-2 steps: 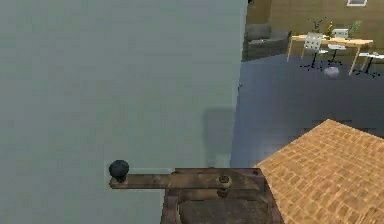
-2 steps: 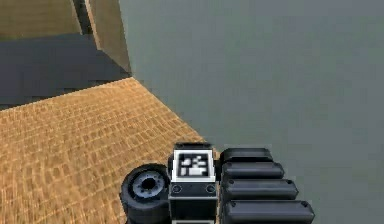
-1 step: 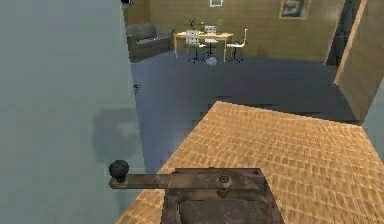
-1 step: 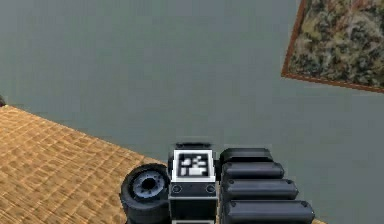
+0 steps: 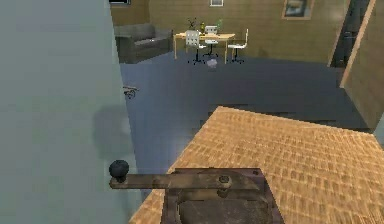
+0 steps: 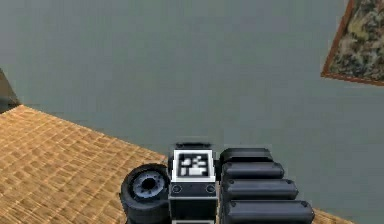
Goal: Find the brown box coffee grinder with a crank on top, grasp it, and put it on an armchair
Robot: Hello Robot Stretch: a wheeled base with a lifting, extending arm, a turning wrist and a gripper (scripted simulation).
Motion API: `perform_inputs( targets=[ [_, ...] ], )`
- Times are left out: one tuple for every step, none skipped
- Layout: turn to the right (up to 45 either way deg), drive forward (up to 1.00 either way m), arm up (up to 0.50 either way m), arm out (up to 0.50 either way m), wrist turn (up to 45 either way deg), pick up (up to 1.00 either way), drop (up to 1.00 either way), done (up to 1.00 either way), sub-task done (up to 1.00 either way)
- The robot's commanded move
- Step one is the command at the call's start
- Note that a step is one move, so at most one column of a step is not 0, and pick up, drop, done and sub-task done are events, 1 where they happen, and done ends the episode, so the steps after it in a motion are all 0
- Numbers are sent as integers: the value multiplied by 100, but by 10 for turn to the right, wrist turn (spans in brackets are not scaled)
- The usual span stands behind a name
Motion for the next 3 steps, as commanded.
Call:
perform_inputs(
  targets=[
    [60,0,0,0,0,0,0,0,0],
    [0,100,0,0,0,0,0,0,0],
    [0,35,0,0,0,0,0,0,0]
  ],
)
